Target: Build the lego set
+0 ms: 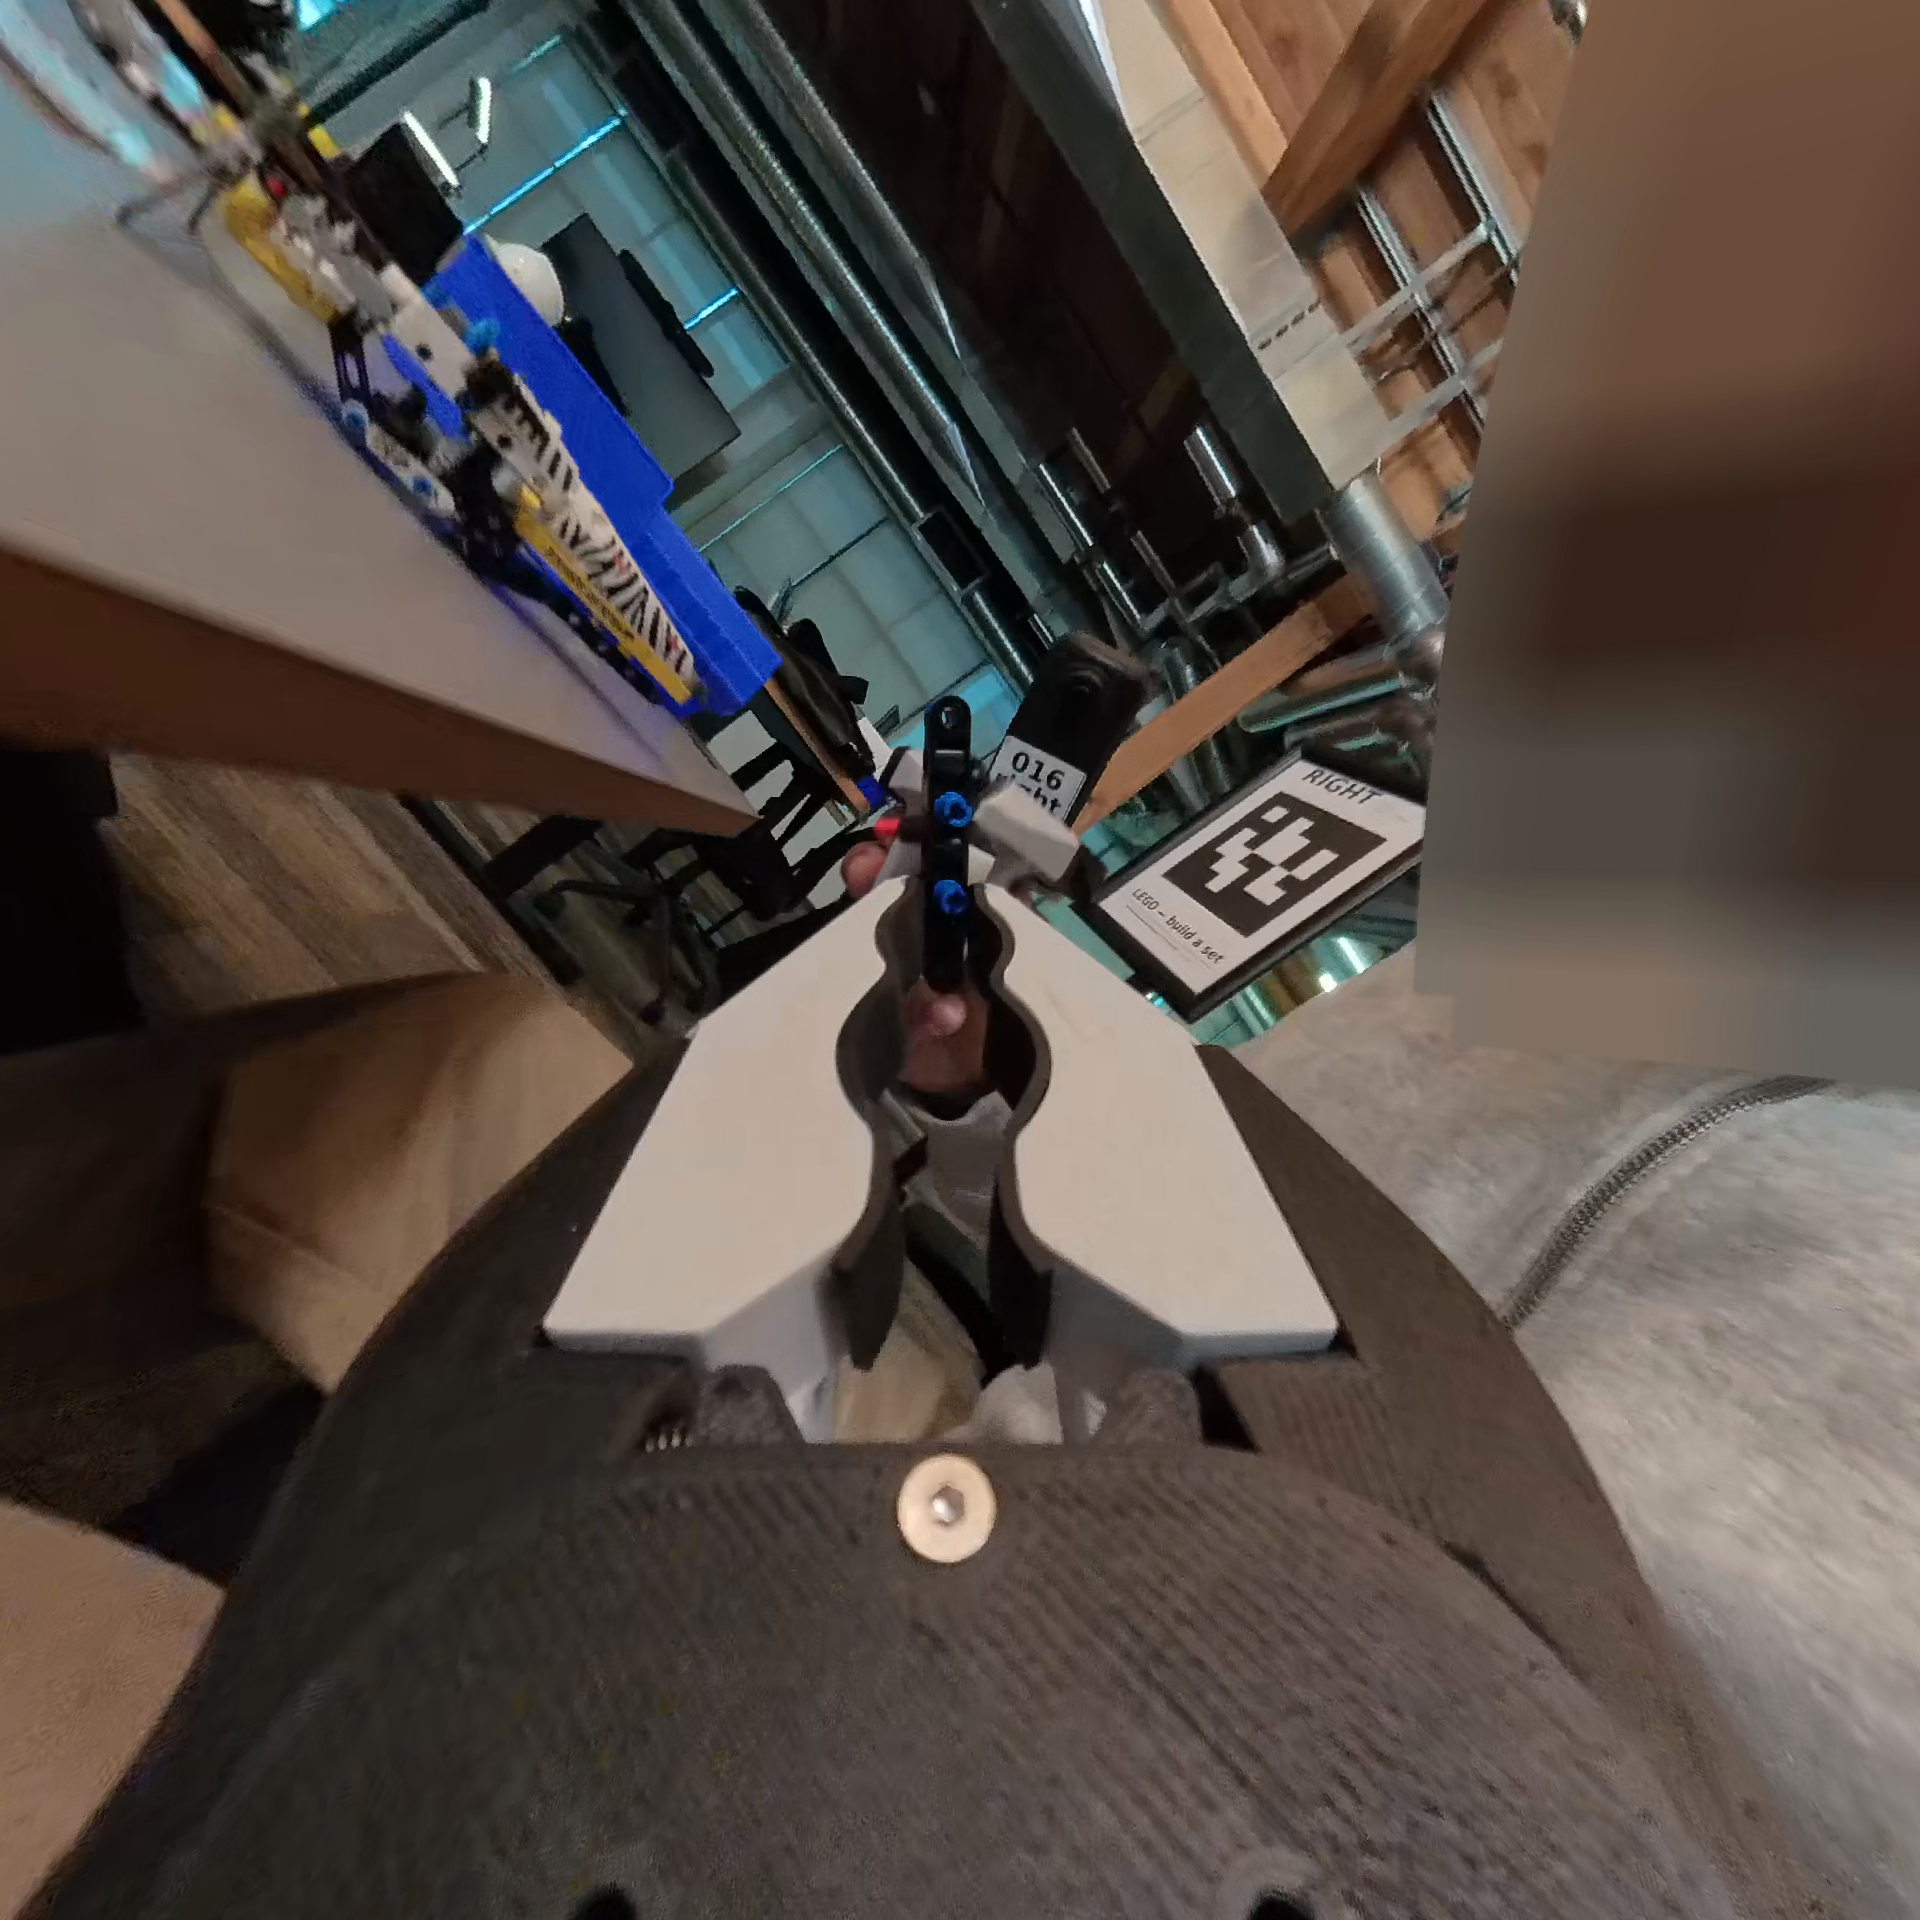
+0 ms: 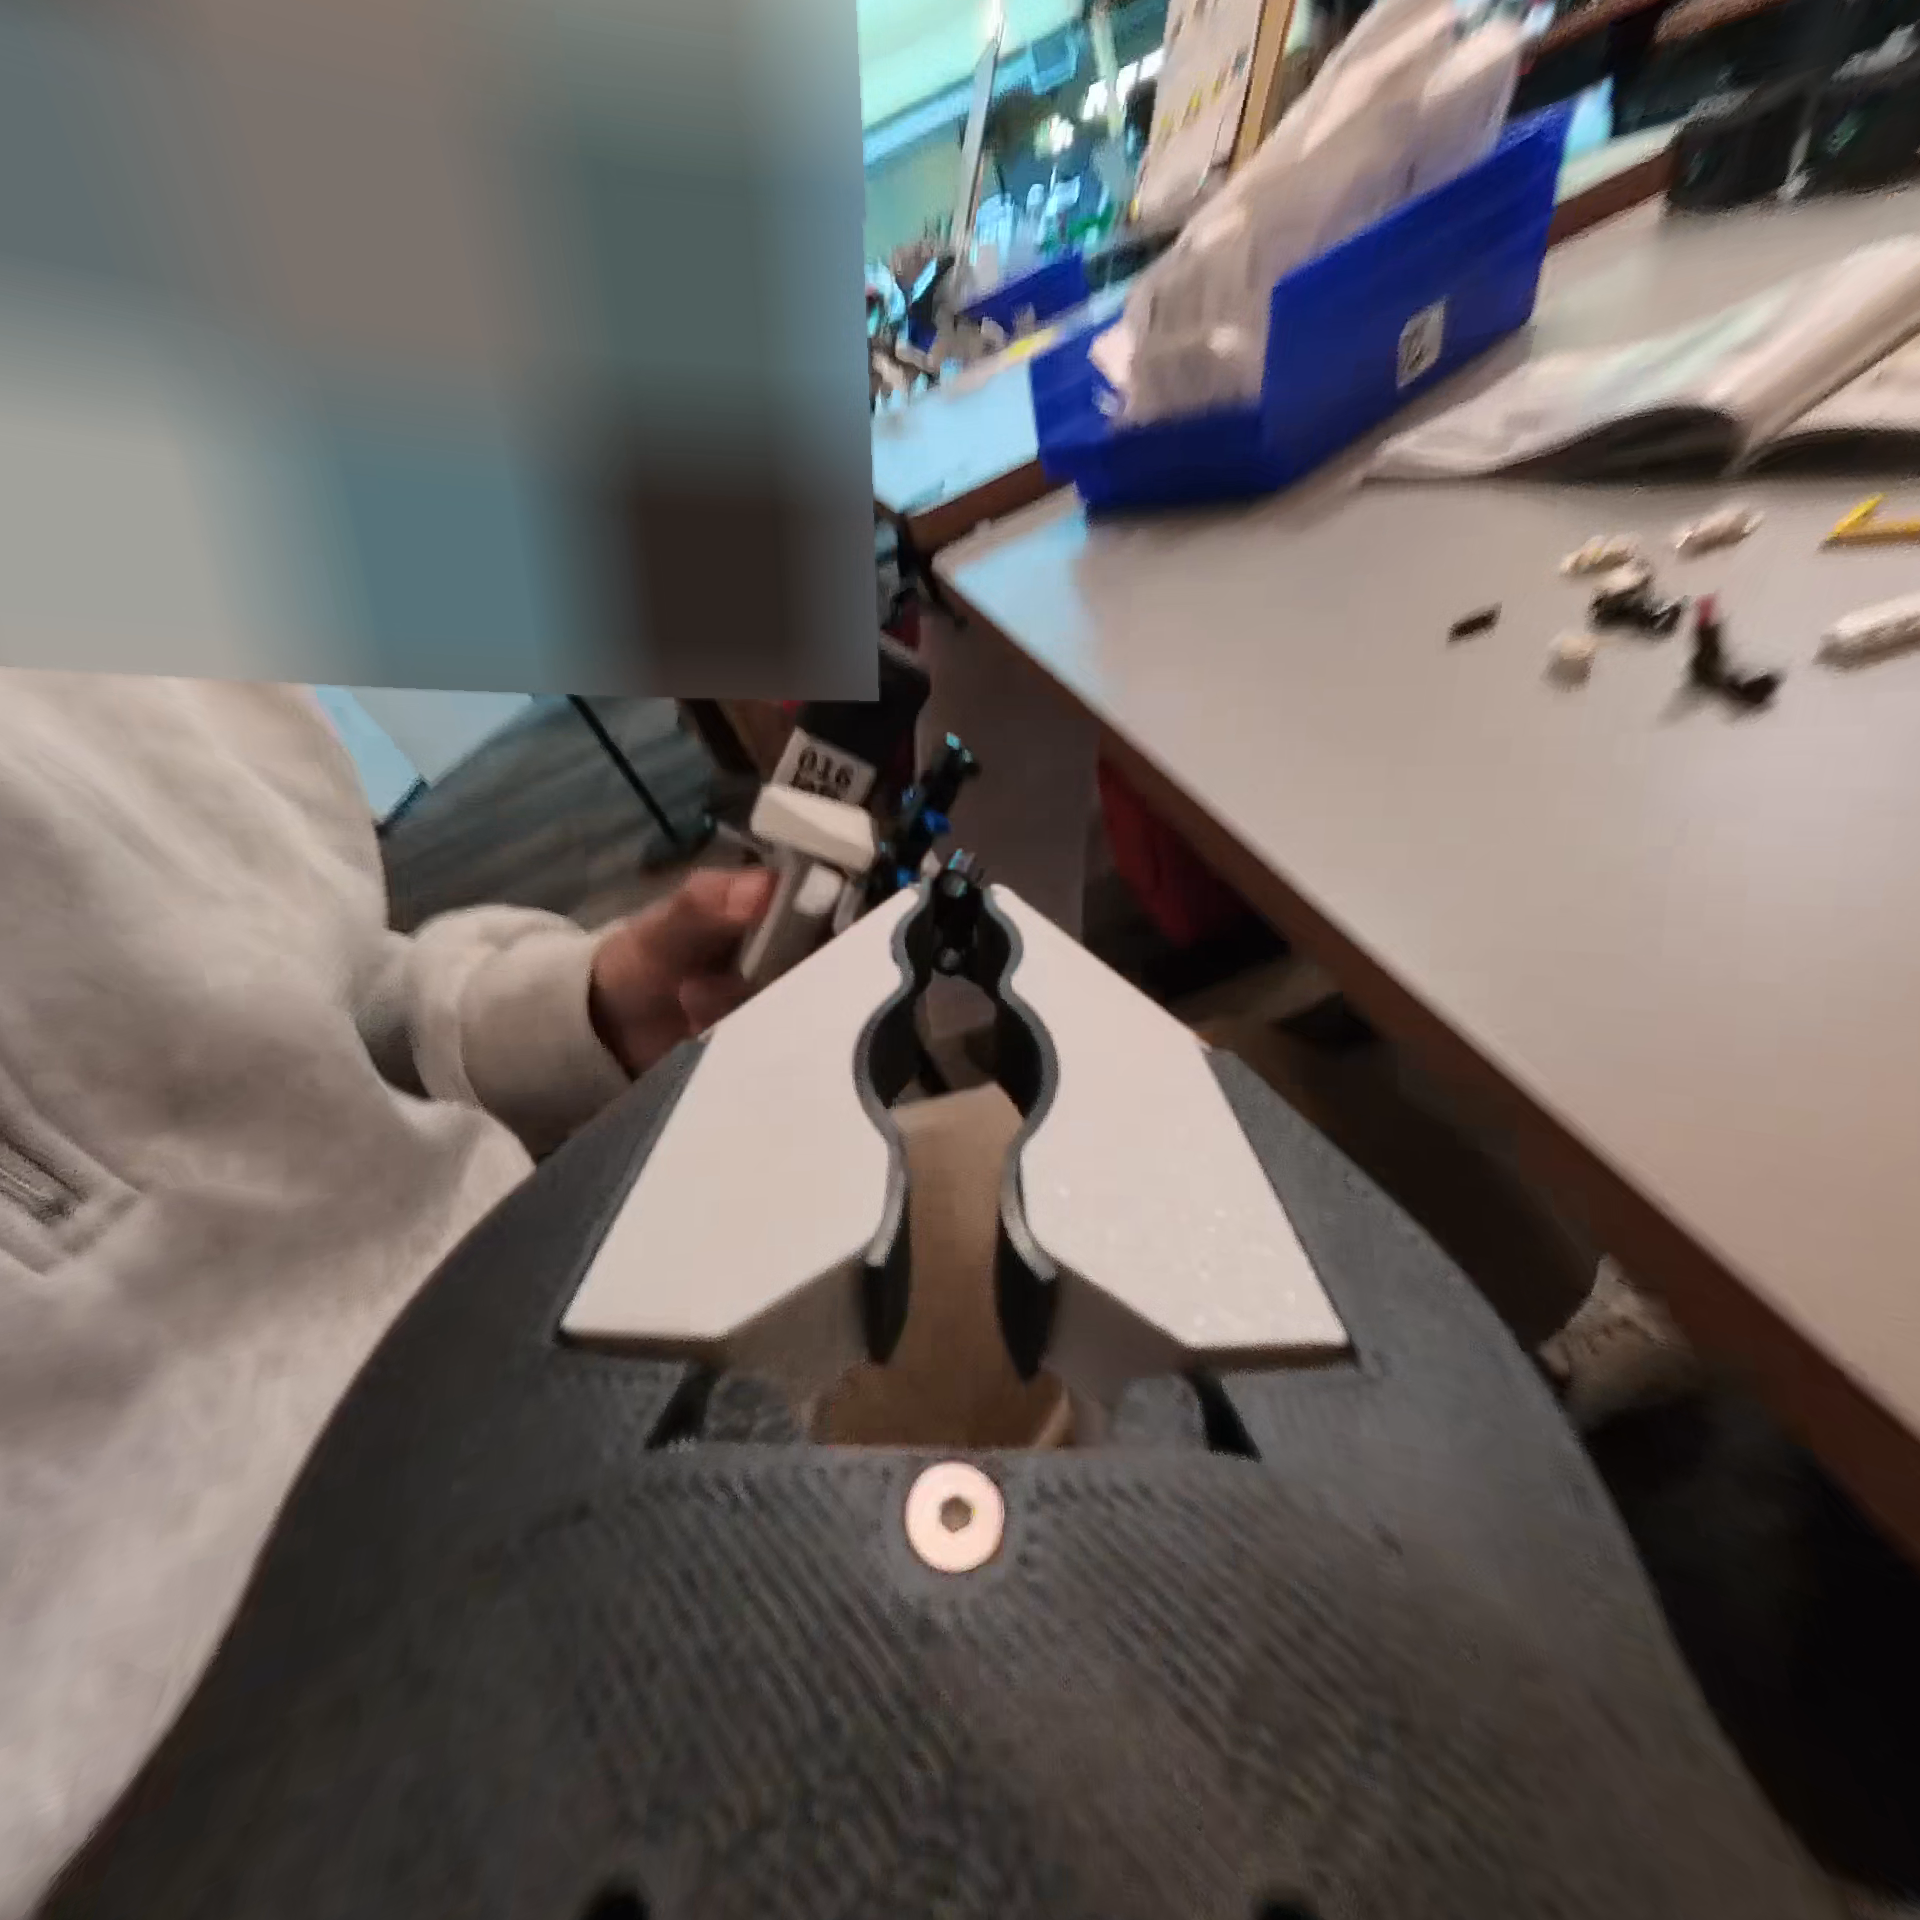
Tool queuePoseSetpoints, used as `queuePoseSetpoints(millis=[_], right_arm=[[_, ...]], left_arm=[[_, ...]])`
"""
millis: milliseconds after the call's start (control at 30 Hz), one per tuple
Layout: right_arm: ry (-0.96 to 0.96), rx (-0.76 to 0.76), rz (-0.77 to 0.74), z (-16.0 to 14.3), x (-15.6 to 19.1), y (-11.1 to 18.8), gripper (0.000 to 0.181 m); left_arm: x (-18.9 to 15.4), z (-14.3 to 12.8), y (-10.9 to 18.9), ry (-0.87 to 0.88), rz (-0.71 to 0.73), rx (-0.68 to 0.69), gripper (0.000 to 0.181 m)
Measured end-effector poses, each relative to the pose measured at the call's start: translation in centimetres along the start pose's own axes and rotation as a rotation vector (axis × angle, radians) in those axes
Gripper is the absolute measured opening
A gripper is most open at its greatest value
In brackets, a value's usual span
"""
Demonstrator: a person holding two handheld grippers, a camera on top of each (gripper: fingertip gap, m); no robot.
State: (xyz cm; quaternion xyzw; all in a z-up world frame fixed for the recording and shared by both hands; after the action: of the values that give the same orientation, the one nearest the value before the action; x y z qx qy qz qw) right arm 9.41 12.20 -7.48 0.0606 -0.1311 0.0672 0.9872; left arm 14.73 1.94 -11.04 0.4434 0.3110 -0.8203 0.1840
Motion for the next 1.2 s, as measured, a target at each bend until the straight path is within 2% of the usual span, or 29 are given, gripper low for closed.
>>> queuePoseSetpoints(millis=[33,133,267,367,500,667,800,867,1033,1100,1200], right_arm=[[-0.009,-0.024,-0.004,1.0,-0.8,-0.1,0.005],[-0.009,-0.021,-0.039,3.3,-3.1,-0.6,0.005],[0.050,-0.055,-0.105,5.8,-4.1,-0.8,0.004],[0.041,-0.068,-0.157,6.6,-4.3,-1.0,0.004],[0.038,-0.032,-0.292,6.2,-5.7,-0.5,0.004],[0.035,0.226,-0.494,2.3,-9.6,0.1,0.005],[0.238,0.338,-0.644,1.9,-11.5,0.3,0.005],[0.331,0.459,-0.696,1.1,-12.7,0.0,0.005],[0.557,0.832,-0.766,-1.7,-16.0,-1.0,0.005],[0.631,0.891,-0.775,-1.6,-16.6,-1.4,0.005],[0.600,0.895,-0.723,-1.5,-16.3,-2.4,0.007]], left_arm=[[0.2,0.9,-0.5,-0.034,-0.006,0.009,0.004],[0.2,2.9,-1.7,-0.162,-0.053,0.038,0.004],[0.2,4.1,-2.6,-0.260,-0.078,0.062,0.004],[0.7,5.6,-3.4,-0.282,-0.078,0.053,0.004],[1.8,7.0,-3.9,-0.305,-0.042,0.065,0.004],[2.8,7.0,-3.4,-0.261,0.014,0.035,0.004],[3.6,6.9,-3.1,-0.235,0.060,0.022,0.004],[4.2,7.0,-3.0,-0.231,0.096,0.019,0.004],[5.2,7.6,-3.3,-0.227,0.105,-0.002,0.004],[5.6,7.8,-3.4,-0.228,0.102,-0.003,0.004],[5.7,8.4,-3.7,-0.236,0.094,0.004,0.004]])
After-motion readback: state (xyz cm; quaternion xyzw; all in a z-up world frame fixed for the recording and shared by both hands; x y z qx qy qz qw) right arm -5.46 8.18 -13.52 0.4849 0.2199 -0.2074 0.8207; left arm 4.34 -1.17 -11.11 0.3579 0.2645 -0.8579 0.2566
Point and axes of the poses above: each gripper's, where its closed fingertips meet, y back along the fingers, z out of its top, x = y × z across the jaws, the point moved 4 cm from there along y, back along the fingers, and after that the axes turned 6 degrees about y, right-handed, at the moved point
